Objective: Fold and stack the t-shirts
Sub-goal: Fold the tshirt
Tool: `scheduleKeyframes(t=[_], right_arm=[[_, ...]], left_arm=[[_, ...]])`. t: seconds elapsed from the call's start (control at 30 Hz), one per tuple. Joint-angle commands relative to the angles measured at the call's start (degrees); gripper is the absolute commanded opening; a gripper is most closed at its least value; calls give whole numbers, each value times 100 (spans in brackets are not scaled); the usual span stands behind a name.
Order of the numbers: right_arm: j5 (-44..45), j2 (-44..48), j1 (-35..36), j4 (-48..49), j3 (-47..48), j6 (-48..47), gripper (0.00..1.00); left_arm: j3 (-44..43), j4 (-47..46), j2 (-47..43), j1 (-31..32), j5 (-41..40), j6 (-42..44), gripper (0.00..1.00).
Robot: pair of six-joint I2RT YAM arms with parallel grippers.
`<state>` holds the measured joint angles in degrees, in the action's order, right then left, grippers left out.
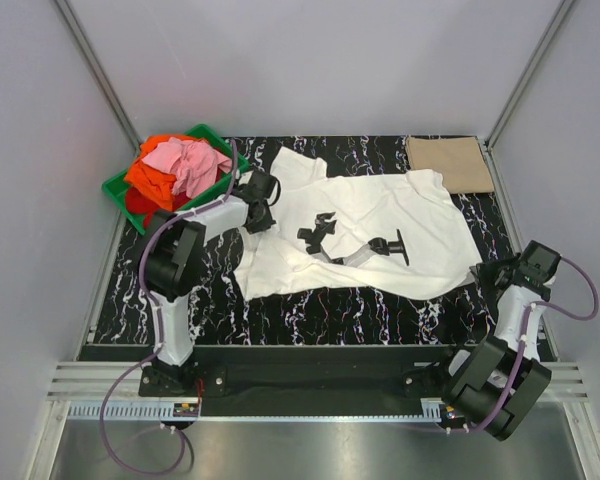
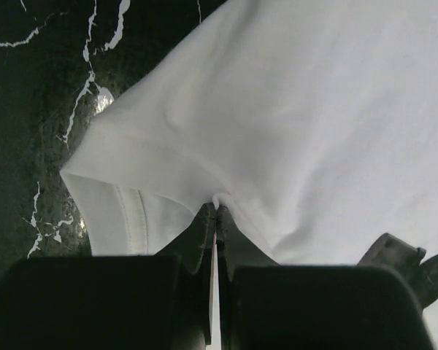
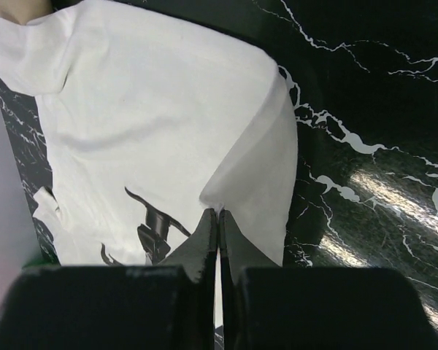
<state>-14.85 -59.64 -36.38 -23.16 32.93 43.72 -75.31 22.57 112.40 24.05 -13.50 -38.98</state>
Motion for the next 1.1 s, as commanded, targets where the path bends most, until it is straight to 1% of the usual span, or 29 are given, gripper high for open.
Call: scheduleKeyframes(t=[0.0,0.1,0.13,0.17,0.23,0.27,0.33,0.4,0.47,0.5,0.53,0.6,0.63,0.7,0.73,0.87,0.97,1.07], right_arm=[[-316,66,17,311,-49,-31,0],[-326,101,139,364,-207,145,0],[-282,119,314,382,-277,293,0],[-229,171,446,400,-304,355,0],[86,207,762,391,-305,566,0],[201,224,1138,391,-296,628,0],[561,190,1422,269,-156,725,0],[903,67,1511,-46,2,621,0],[1281,-100,1511,-328,301,401,0],[1796,-153,1502,-512,450,313,0],[2010,-214,1502,-845,712,138,0],[2406,-373,1476,-1241,1073,-12,0],[2452,-425,1467,-1357,1180,-22,0],[2417,-505,1450,-1568,1356,-22,0],[2365,-496,1450,-1586,1365,-22,0],[2180,-505,1450,-1701,1330,31,0],[2092,-558,1450,-1946,1409,-4,0],[2021,-401,1441,-2131,1444,-48,0]], left_arm=[[-414,546,264,-50,-601,294,0],[-669,836,563,-155,-856,452,0],[-756,924,659,-190,-1022,479,0],[-783,908,687,-225,-971,584,0],[-923,977,757,-234,-1136,655,0],[-1055,1021,783,-234,-1207,655,0],[-1179,1152,740,-252,-1383,707,0],[-1302,1284,617,-261,-1401,786,0],[-1302,1329,223,-252,-1410,874,0],[-1267,1347,56,-235,-1428,918,0],[-1224,1399,-311,-217,-1532,1014,0],[-1004,1478,-735,-156,-1682,1129,0],[-777,1496,-1163,-138,-1848,1147,0],[-504,1522,-1596,-103,-1902,1139,0],[-241,1540,-1972,-85,-1885,1112,0],[331,1680,-2775,3,-1744,989,0],[701,1926,-3398,108,-1832,866,0],[1088,2094,-4093,240,-1885,743,0]])
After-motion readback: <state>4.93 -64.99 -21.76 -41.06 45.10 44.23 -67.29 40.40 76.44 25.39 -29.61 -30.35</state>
